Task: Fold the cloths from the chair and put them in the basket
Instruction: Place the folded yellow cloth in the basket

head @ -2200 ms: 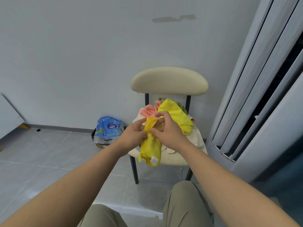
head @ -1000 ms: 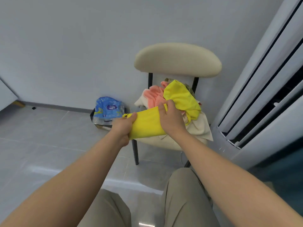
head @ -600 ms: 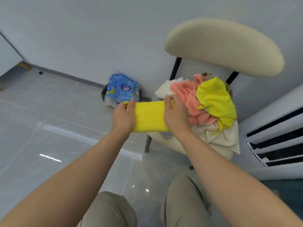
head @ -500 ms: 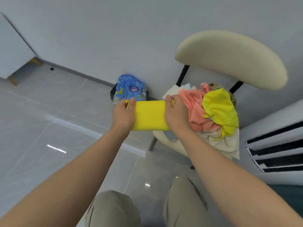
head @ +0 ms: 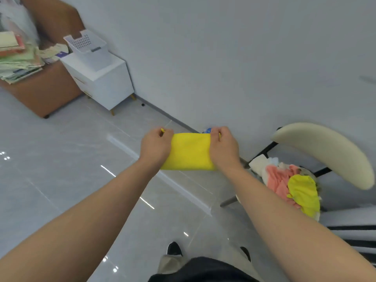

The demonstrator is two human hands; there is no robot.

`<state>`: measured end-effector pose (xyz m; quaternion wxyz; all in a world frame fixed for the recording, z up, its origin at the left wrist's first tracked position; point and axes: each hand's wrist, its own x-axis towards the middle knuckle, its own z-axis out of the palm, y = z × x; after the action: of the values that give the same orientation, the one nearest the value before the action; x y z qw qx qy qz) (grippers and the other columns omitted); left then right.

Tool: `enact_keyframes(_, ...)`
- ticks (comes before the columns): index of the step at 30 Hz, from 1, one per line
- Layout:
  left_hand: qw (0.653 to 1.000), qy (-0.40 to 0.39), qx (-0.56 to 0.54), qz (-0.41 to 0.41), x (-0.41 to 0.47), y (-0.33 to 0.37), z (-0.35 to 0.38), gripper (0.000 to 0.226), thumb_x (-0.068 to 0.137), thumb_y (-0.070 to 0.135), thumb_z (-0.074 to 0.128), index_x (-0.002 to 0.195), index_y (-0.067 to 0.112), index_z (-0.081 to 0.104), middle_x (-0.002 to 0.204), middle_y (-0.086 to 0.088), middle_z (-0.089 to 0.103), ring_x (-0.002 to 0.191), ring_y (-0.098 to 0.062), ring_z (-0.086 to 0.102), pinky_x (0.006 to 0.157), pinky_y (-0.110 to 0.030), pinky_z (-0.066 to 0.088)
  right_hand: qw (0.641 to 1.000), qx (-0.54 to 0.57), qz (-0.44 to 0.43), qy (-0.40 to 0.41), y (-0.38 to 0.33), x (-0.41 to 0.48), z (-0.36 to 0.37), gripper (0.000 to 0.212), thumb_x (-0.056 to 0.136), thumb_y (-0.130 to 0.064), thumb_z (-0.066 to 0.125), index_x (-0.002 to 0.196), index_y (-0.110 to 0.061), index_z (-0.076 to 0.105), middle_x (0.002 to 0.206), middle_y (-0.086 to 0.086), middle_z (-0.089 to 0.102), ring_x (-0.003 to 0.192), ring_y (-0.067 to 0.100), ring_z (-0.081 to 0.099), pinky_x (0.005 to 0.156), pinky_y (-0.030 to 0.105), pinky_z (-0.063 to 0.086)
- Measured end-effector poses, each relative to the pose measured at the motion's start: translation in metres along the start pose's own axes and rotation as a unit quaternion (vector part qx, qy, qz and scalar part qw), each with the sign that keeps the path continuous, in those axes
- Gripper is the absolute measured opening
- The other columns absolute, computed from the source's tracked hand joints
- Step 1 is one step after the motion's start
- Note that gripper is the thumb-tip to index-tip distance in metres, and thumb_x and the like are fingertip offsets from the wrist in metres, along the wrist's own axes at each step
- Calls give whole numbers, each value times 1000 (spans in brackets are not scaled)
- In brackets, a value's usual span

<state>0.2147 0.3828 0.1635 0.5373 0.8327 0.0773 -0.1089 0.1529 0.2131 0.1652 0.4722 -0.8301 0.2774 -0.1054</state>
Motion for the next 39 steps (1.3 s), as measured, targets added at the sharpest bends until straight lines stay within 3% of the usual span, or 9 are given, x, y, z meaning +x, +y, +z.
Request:
enact_keyframes(7,999,-13,40,13,72,6,-54,28,104,40,46,104,17,61,88,3,56,93,-25,55,80,-37,44,1000,6,-10,17,-60,33,64,34,109,-35,40,110,-7,59,94,1,58,88,22,51,69,31,28)
enact_keyframes(10,998,-13,56,21,122,9,-65,24,106,39,44,104,21,58,95,0,57,97,-25,55,81,-35,41,999,6,-9,30,-75,64,99,32,109,-34,40,107,-8,58,92,0,57,86,21,50,66,28,25)
enact_keyframes(17,994,-13,101,49,290,13,-105,27,106,38,45,113,18,62,99,0,59,97,-25,54,82,-35,41,999,23,18,34,-111,183,223,28,109,-36,41,102,-14,57,93,-1,58,89,21,53,69,29,27)
enact_keyframes(23,994,3,114,7,419,31,-198,25,106,37,48,113,17,62,94,3,58,93,-22,54,78,-34,40,999,22,26,-34,-203,270,332,27,108,-36,42,97,-15,55,82,-7,53,82,19,49,63,29,23)
enact_keyframes(26,995,-6,97,-6,481,35,-253,23,104,38,54,109,18,65,94,4,61,84,-14,56,66,-31,42,998,13,7,-63,-252,310,387,27,108,-38,43,99,-16,56,89,-3,56,85,20,50,65,27,25)
enact_keyframes(34,995,-67,75,19,664,26,-366,17,100,33,63,100,17,68,94,-4,66,77,-13,56,64,-28,47,996,-9,7,-83,-347,413,540,36,108,-41,43,112,-10,60,97,-1,57,92,19,51,69,26,27)
enact_keyframes(39,986,-148,74,7,775,25,-427,15,100,29,63,106,16,68,101,-9,67,84,-21,61,71,-40,56,996,-20,40,-80,-404,467,618,40,106,-45,46,122,-12,61,124,7,65,118,26,57,81,24,32)
